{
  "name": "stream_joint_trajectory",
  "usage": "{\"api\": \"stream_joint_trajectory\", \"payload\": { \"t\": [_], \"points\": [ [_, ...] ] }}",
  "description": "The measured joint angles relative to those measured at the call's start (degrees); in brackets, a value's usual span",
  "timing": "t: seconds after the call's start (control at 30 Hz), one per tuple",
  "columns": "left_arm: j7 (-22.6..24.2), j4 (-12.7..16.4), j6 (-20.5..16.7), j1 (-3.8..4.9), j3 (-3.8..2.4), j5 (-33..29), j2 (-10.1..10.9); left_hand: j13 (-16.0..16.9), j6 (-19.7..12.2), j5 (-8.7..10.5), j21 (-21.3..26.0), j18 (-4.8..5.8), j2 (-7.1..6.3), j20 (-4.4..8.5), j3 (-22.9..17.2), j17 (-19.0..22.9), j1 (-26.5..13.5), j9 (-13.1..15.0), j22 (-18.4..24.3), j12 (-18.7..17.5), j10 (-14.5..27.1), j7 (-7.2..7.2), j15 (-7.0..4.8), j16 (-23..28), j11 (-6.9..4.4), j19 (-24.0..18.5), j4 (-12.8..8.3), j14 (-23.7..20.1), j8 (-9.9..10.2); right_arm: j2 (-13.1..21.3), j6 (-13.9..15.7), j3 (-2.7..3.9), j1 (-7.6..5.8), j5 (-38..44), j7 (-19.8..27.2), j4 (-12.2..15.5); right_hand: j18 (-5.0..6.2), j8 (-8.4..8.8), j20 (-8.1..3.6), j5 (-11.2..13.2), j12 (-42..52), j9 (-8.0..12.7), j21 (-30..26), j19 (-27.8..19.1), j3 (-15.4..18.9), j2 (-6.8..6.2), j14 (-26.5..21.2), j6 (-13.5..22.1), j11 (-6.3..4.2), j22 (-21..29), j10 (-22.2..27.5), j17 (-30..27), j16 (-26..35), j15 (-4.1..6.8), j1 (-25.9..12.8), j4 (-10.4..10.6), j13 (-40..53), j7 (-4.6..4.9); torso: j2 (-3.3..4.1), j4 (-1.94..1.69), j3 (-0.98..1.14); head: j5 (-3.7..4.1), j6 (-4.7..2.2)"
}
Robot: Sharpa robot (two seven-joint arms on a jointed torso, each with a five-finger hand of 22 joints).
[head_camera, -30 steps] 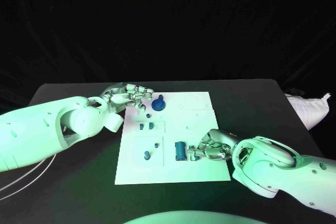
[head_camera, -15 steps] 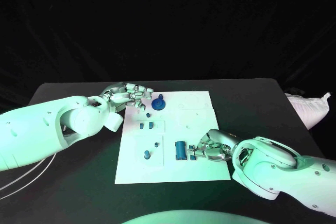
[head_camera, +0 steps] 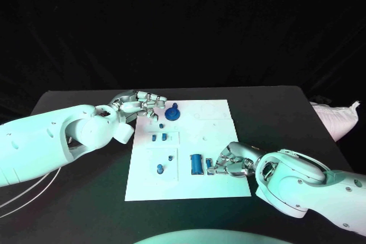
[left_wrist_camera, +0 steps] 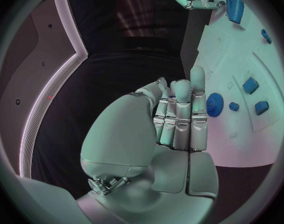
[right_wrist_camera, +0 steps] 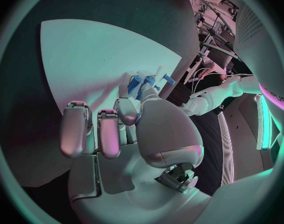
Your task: Assemble the parts on the task board
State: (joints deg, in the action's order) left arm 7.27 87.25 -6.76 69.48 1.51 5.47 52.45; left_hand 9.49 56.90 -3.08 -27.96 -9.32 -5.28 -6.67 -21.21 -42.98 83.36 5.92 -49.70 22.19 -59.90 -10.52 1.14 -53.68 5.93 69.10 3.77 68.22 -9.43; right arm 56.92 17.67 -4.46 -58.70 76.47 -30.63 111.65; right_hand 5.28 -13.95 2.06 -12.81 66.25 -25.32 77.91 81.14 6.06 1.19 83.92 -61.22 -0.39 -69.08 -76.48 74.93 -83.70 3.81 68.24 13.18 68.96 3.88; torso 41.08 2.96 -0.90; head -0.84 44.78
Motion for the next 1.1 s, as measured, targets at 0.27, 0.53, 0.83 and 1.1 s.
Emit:
{"api": "stream_joint_trajectory", "payload": {
  "t": [0.27, 0.53, 0.83, 1.1],
  "points": [
    [-0.1, -0.1, 0.0, 0.00, 0.00, 0.1, 0.0, 0.0, 0.0, 0.00, 0.0, 0.00, 0.00, 0.00, 0.0, 0.0, 0.0, 0.0, 0.0, 0.0, 0.0, 0.00, 0.00, 0.0, 0.00, 0.0, 0.0, 0.0, 0.0, -0.2, -1.6, 0.00, 0.03, 0.0, 0.1, -0.3, 0.00, 0.00, 0.00, 1.3, 0.0, 0.0, 0.0, 0.0, 0.2, 0.76, 0.0, 0.0, 0.00, -0.1, 0.0, 0.0, 0.0, 0.00, 1.9, -1.0, 0.1, 0.00, -0.01, -0.04, -0.03, 0.13, -0.08],
    [-0.1, -0.1, 0.1, 0.00, 0.00, 0.2, 0.0, 0.0, 0.0, 0.00, 0.0, -0.01, 0.00, 0.00, 0.0, 0.0, 0.0, 0.0, 0.0, 0.0, 0.0, 0.00, 0.00, 0.0, 0.00, 0.0, 0.0, 0.0, 0.0, -0.6, -2.3, -0.01, 0.03, 0.2, 0.1, -0.6, 0.00, 0.00, 0.00, 1.3, 0.0, 0.0, 0.0, 0.0, 0.2, 0.90, 0.0, 0.0, 0.00, -0.1, 0.0, 0.0, 0.0, 0.00, 2.1, -1.0, 0.2, 0.00, -0.01, -0.05, -0.03, 0.16, -0.12],
    [-0.2, -0.1, 0.1, 0.00, 0.01, 0.2, 0.0, 0.0, 0.0, 0.00, 0.0, 0.00, 0.00, 0.00, 0.0, 0.0, 0.0, 0.0, 0.0, 0.0, 0.0, 0.00, 0.00, 0.0, 0.00, 0.0, 0.0, 0.0, 0.0, -1.2, -2.5, 0.04, 0.01, 0.3, 0.1, -2.1, 0.00, -0.03, 0.00, 1.1, 0.5, -0.3, 0.0, 0.0, 0.4, 1.67, 0.0, 0.0, -0.04, -0.2, -0.4, 0.0, 0.0, 0.00, 2.3, -0.9, 0.8, -0.01, -0.01, -0.06, -0.03, 0.16, -0.04],
    [-0.2, -0.4, 0.1, 0.00, 0.01, 0.3, -0.1, 0.0, 0.0, 0.00, 0.0, 0.00, 0.00, 0.00, 0.0, 0.0, 0.0, 0.0, 0.0, 0.0, 0.0, 0.00, 0.00, 0.0, 0.00, 0.0, 0.0, 0.0, 0.0, -3.0, -2.7, 0.32, -0.20, 0.0, 0.8, -4.3, 0.00, -0.44, 0.01, 0.5, 0.5, -0.5, 0.0, 0.0, 0.4, 2.88, 0.0, -0.6, 0.05, -0.2, -0.7, 0.0, 0.0, 0.00, 2.5, -0.9, 1.0, -0.33, -0.01, -0.08, 0.00, 0.09, -0.05]
  ]
}}
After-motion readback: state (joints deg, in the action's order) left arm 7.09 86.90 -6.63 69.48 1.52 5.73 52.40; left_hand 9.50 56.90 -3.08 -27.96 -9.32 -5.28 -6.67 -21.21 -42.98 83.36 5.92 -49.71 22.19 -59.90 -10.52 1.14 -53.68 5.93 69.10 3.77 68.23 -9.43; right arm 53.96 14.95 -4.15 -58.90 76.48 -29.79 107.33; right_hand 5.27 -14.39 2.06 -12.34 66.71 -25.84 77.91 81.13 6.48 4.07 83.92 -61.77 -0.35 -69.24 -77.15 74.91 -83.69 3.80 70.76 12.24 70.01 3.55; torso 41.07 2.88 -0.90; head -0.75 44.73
